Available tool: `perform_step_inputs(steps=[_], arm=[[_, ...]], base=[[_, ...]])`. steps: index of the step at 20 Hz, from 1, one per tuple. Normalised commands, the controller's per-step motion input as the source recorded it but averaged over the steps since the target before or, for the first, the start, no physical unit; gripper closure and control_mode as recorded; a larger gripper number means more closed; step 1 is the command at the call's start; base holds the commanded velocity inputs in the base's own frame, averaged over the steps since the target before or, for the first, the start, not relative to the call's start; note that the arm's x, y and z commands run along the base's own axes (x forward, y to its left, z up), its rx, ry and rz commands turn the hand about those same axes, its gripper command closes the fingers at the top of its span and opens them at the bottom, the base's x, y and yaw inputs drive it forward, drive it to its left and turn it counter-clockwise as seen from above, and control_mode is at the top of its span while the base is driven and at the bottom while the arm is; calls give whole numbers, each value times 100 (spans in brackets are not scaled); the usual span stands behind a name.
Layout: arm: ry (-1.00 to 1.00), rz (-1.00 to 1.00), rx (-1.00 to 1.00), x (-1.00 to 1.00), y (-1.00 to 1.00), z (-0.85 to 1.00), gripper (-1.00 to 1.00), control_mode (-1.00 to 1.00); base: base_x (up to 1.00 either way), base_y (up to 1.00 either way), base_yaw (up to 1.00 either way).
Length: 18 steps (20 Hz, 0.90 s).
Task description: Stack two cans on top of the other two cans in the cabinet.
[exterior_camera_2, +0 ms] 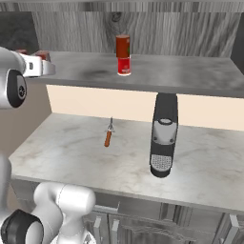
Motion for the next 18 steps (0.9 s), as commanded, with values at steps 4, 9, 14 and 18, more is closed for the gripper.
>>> perform_step_inputs(steps=[4, 9, 14, 18], arm=[[0, 3, 0, 32, 3, 0, -100, -100], [0, 4, 0, 29, 11, -1, -100, -100], [0, 4, 0, 19, 13, 0, -100, -100], [0, 8, 0, 10, 13, -2, -100, -100]], base=[[0, 0, 0], [0, 0, 0], [0, 0, 0], [0, 0, 0]])
